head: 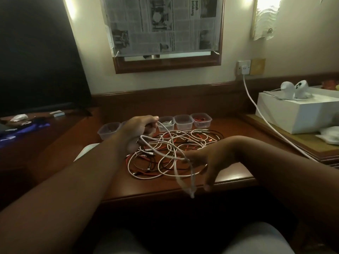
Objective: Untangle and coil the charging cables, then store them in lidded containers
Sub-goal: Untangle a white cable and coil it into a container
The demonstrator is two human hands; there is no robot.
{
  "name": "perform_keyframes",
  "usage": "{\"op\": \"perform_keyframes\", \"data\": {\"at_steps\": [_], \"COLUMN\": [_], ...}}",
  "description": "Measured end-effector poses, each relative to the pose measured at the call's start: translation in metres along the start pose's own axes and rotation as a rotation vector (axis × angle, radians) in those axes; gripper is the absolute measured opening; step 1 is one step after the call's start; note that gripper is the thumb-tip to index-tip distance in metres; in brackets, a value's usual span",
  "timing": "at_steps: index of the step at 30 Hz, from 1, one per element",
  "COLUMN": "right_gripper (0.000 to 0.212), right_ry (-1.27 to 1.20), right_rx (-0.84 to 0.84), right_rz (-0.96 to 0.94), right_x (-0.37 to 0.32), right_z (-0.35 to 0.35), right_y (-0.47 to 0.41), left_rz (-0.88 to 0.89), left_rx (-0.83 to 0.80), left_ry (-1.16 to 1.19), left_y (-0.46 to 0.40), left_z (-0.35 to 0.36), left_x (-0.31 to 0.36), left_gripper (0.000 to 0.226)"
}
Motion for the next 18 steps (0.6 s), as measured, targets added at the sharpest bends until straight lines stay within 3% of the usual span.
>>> {"op": "perform_keyframes", "data": {"at_steps": [2, 4, 7, 11, 13, 16, 18], "right_gripper": [0.11, 0.101, 0.078, 0.022, 0.004, 0.012, 0.019], "right_ry": [0.04, 0.039, -0.074, -0.289, -0.423, -0.527, -0.574], "right_rx": [-0.08, -0.046, 0.221, 0.635, 0.832, 1.0, 0.887], "right_rz": [0.019, -0.01, -0.126, -0.276, -0.327, -0.324, -0.282], "right_x": [-0.001, -0.005, -0.01, -0.013, -0.015, -0.017, -0.023], "right_z": [0.002, -0.001, -0.015, -0.034, -0.037, -0.038, -0.033], "right_y": [0.0, 0.003, 0.005, 0.015, 0.023, 0.028, 0.023], "left_rz": [0.033, 0.037, -0.002, -0.036, -0.051, -0.057, -0.049], "left_rx": [-0.013, -0.029, -0.047, -0.057, -0.047, 0.027, 0.09], "left_ry": [-0.066, -0.069, -0.013, 0.07, 0.102, 0.206, 0.212], "left_y": [0.001, 0.001, 0.001, 0.003, 0.004, 0.006, 0.011], "left_z": [0.004, 0.007, 0.012, 0.023, 0.031, 0.043, 0.052], "left_x": [0.009, 0.017, 0.026, 0.034, 0.034, 0.032, 0.027], "left_gripper": [0.029, 0.031, 0.037, 0.038, 0.034, 0.033, 0.031]}}
Point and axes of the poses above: each hand's wrist, its own y-axis away from the middle knuckle, its own z-axis out of the palm, x = y × z, the point moved 4 cm from there along -y, towards the middle knuckle, and after that the axes turned 4 degrees about z, right-handed, at the moved point
